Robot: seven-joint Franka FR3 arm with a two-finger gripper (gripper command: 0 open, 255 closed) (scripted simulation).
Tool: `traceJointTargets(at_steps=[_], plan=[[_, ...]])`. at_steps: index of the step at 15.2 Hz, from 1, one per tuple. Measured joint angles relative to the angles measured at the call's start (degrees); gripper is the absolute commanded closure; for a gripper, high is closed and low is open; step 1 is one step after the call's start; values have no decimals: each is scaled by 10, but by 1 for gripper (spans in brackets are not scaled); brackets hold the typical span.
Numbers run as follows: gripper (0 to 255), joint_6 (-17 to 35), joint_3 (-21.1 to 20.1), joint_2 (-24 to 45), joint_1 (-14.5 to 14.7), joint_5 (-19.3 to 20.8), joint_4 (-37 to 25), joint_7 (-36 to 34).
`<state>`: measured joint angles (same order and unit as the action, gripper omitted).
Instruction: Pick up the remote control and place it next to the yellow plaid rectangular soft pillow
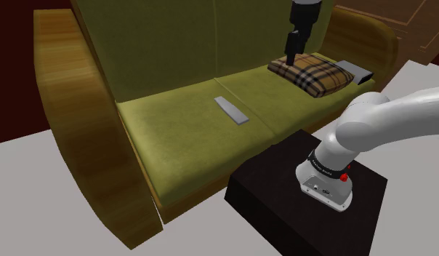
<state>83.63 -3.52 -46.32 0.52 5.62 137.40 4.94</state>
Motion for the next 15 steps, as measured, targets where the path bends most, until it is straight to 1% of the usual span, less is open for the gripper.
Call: traceJointTargets(at_steps=[2, 4, 9, 11, 15], plan=[[0, 9, -1, 3, -1, -2, 5, -5], [0, 44, -2, 14, -3, -8, 26, -19], [0, 150, -17, 69, -8, -31, 67, -70], [0, 200, -22, 94, -10, -38, 88, -89], [0, 293, -34, 166, -15, -51, 98, -127]])
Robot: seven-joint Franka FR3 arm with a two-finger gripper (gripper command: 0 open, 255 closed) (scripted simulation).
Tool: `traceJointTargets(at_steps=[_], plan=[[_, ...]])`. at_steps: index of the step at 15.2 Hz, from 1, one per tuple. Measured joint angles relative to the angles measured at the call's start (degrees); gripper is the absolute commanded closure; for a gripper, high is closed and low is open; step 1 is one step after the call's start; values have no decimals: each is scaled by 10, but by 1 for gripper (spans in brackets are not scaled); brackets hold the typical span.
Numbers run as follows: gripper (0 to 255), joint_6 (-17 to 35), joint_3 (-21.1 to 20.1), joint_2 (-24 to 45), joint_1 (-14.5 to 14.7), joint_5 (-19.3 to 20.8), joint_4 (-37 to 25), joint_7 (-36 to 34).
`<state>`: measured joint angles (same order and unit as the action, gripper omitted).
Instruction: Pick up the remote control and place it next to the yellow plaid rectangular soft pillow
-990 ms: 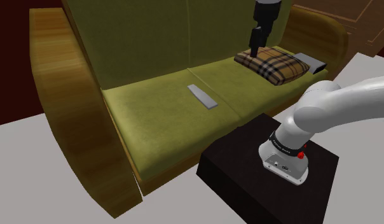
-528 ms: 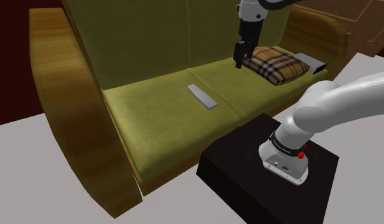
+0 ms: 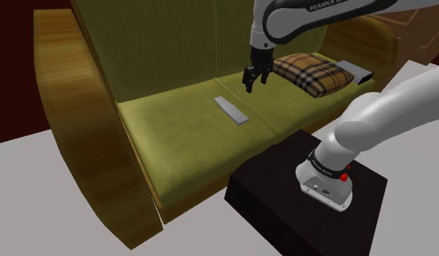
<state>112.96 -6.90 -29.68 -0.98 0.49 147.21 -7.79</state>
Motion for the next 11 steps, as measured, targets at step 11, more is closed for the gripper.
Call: traceJointTargets(at_steps=[11], plan=[[0, 227, -22, 228, -16, -7, -32, -97]])
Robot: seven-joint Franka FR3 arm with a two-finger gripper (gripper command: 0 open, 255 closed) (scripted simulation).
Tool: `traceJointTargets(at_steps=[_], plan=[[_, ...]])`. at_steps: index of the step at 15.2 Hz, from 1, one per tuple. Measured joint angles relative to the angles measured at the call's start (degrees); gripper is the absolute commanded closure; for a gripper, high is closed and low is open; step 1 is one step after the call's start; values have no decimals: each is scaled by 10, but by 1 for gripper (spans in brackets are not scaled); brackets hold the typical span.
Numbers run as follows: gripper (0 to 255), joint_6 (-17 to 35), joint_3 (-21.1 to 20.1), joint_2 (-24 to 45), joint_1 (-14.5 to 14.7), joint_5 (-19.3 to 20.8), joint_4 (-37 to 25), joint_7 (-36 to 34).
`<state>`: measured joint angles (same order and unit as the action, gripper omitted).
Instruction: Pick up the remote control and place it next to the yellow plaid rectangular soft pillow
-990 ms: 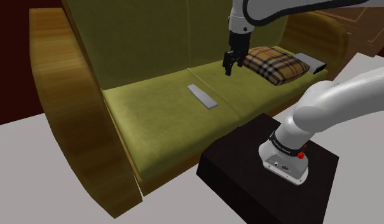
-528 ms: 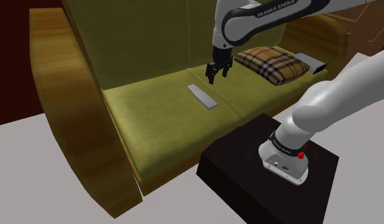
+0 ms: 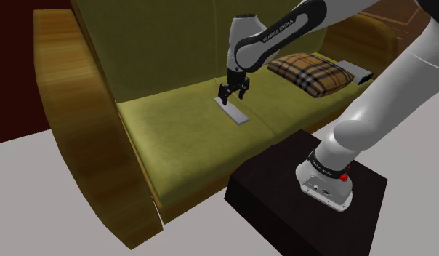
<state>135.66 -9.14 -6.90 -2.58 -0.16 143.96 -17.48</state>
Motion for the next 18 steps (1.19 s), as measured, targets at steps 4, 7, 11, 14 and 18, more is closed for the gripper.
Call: traceJointTargets(at_steps=[4, 7, 11, 14, 18], plan=[[0, 38, -2, 38, -1, 6, -1, -12], [0, 64, -2, 60, -2, 12, 2, -16], [0, 77, -2, 69, -2, 15, 6, -19], [0, 78, -2, 69, -2, 15, 6, -19], [255, 78, -2, 69, -2, 15, 6, -19]])
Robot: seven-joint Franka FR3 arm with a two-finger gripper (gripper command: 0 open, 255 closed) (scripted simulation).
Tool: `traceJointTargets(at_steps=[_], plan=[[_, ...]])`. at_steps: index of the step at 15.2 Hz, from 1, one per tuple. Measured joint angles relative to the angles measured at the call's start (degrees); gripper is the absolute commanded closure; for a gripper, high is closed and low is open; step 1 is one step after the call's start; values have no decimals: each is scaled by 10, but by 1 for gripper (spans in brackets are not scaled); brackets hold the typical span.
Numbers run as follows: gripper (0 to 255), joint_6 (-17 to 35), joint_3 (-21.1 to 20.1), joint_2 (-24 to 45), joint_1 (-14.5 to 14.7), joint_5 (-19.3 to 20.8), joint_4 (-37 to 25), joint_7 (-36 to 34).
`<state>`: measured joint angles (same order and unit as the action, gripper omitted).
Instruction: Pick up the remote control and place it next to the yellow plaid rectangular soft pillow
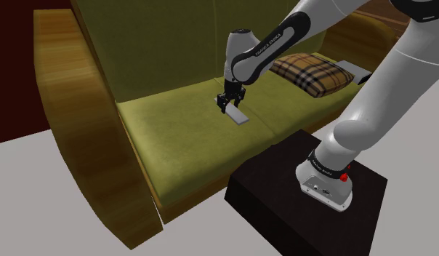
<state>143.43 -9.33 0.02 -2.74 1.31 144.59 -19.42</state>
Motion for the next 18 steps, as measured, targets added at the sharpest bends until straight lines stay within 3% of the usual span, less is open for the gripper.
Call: traceJointTargets(at_steps=[7, 18], plan=[[255, 0, 0, 0, 0, 0, 0, 0], [255, -84, 1, -65, 2, -17, -20, 13]])
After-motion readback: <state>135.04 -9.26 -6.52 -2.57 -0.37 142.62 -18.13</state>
